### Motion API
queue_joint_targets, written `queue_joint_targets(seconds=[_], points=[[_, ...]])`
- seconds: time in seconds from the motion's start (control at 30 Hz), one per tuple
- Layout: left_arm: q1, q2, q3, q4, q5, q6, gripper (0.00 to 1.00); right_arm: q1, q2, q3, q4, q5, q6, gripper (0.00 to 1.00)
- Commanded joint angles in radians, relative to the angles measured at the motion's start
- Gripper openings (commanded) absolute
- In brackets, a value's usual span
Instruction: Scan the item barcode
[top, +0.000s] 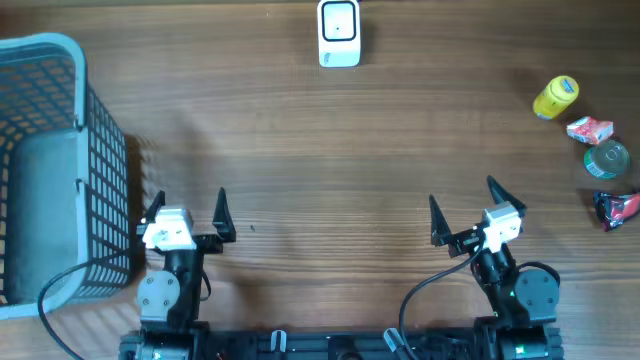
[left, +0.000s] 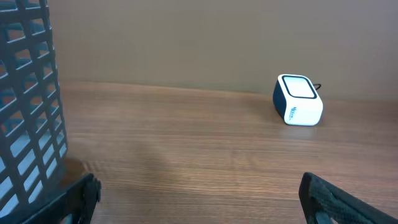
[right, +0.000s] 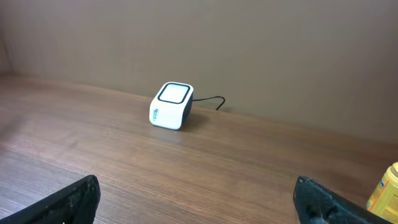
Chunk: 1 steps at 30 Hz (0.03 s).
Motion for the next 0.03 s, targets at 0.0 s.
queue_joint_targets(seconds=[0.0], points=[[0.008,-0.007,-0.005,0.0,0.016,0.019,1.0,0.002,-0.006,-0.001,0.002,0.014,0.011,1.0]])
